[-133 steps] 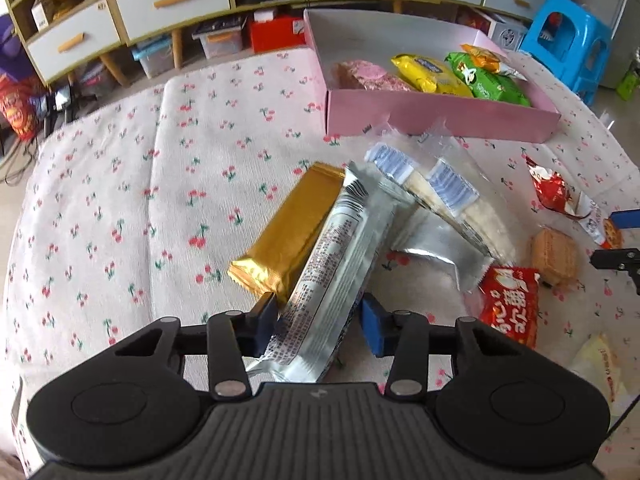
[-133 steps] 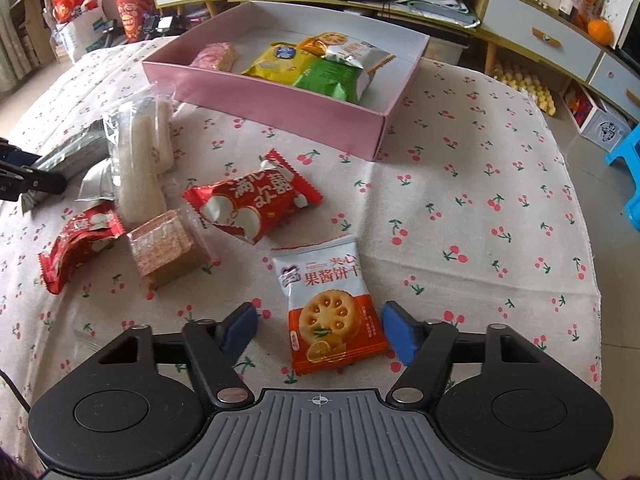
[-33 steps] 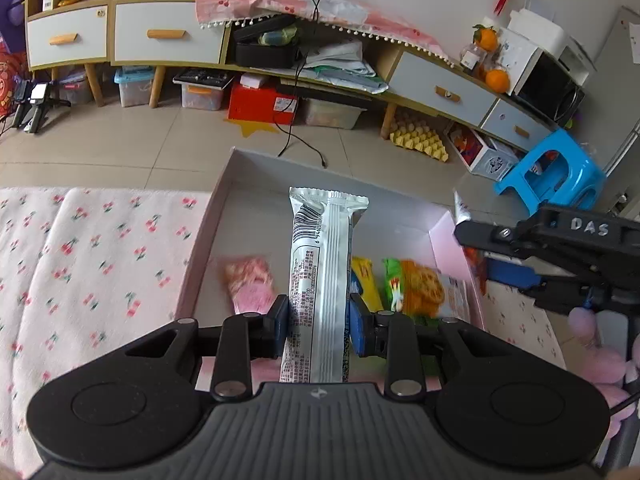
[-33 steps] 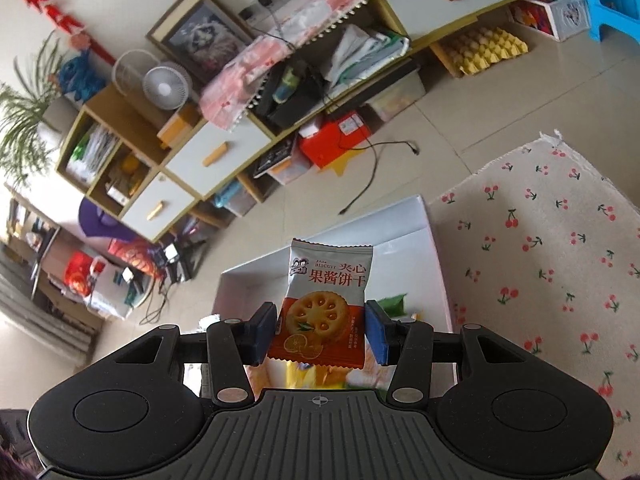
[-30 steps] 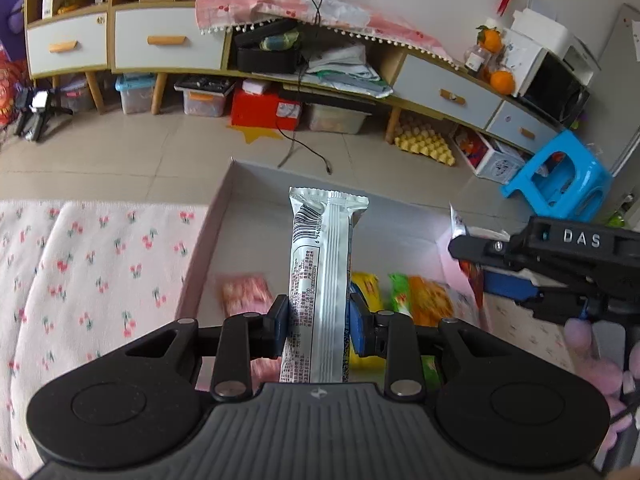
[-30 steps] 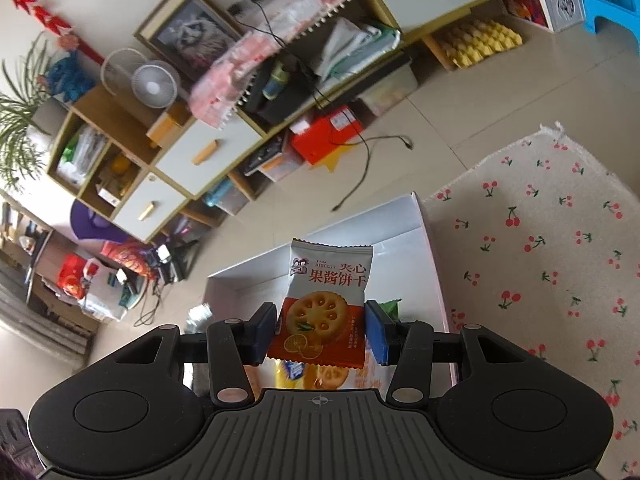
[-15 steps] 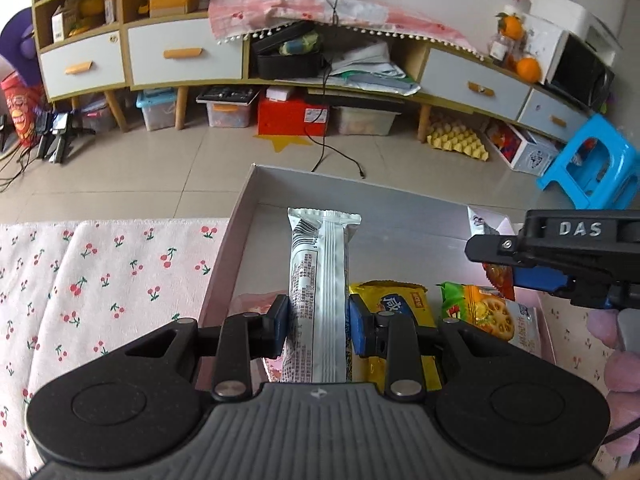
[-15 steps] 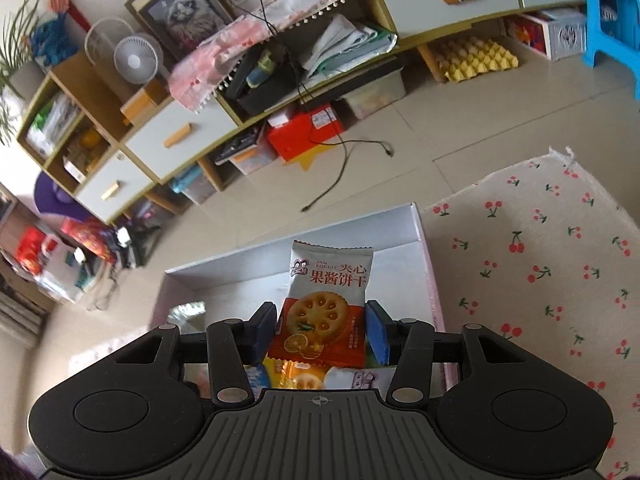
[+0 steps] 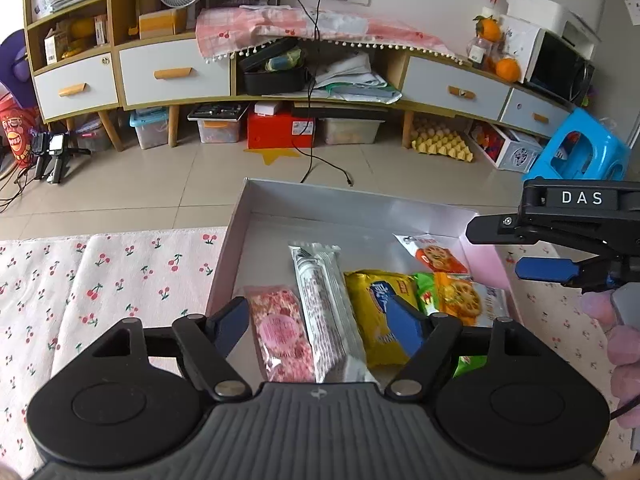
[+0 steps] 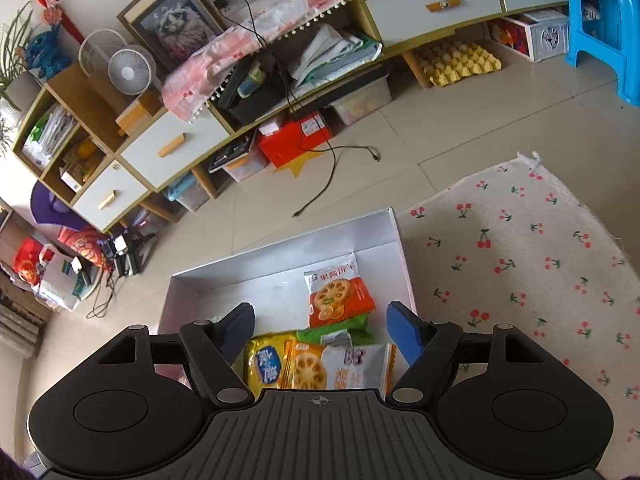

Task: Organize snacks
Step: 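Withdraw both tools from the box back toward the snacks, then grasp the red candy packet with the left tool while the right tool grasps the square wafer biscuit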

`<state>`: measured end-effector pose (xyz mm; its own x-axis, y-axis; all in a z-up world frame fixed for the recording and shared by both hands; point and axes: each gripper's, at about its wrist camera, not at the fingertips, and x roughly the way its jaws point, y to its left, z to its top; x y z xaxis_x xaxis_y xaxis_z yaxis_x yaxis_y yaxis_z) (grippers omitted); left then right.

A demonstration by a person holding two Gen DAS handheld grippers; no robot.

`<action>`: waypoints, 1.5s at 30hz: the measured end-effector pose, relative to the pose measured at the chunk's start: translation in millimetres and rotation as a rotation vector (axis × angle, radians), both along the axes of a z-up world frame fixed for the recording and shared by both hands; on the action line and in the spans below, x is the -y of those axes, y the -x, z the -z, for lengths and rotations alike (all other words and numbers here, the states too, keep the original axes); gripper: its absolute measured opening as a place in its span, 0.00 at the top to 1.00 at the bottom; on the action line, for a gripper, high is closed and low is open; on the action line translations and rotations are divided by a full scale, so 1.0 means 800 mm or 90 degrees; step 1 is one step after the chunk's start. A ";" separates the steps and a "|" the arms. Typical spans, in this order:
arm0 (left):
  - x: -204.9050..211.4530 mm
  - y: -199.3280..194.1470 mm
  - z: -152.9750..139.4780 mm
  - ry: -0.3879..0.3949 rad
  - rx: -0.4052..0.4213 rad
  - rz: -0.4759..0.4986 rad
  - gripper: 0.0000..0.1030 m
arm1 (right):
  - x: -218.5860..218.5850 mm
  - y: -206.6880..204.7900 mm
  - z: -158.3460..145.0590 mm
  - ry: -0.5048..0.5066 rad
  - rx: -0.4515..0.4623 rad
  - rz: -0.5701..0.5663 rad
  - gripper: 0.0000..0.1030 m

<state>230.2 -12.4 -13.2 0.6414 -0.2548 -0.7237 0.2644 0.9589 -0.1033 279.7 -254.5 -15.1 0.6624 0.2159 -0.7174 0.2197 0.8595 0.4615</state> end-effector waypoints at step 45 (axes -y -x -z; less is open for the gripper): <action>-0.070 0.154 -0.009 -0.025 -0.041 0.010 0.02 | -0.064 0.211 -0.033 0.089 -0.034 -0.161 0.12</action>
